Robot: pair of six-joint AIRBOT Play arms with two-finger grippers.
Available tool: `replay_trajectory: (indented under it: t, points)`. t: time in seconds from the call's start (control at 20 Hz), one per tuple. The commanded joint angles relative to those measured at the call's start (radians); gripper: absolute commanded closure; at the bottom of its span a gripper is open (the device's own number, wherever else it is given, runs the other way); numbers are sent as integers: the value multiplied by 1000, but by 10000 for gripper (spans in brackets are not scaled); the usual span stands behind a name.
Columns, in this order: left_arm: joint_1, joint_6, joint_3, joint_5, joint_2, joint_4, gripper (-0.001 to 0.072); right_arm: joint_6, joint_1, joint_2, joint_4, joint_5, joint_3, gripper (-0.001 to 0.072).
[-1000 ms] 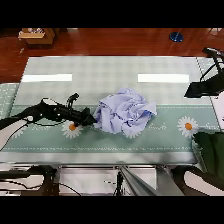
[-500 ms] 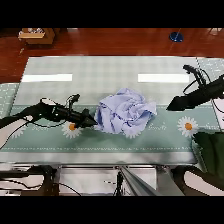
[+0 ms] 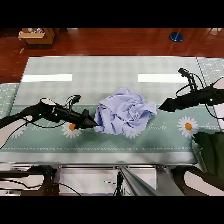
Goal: Fold the shirts.
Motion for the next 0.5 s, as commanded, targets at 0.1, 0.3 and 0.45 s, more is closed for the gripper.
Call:
replay_trajectory:
  t: [0.1,0.3,0.45]
  points:
    - [1,0,0,-3,0,0,682,-14,129,0,-72,-127,-6,105]
    - [1,-3,0,-3,0,0,682,-10,232,0,-225,-127,-6,105]
    - [1,-3,0,-5,0,0,682,-6,292,0,-296,-135,-6,105]
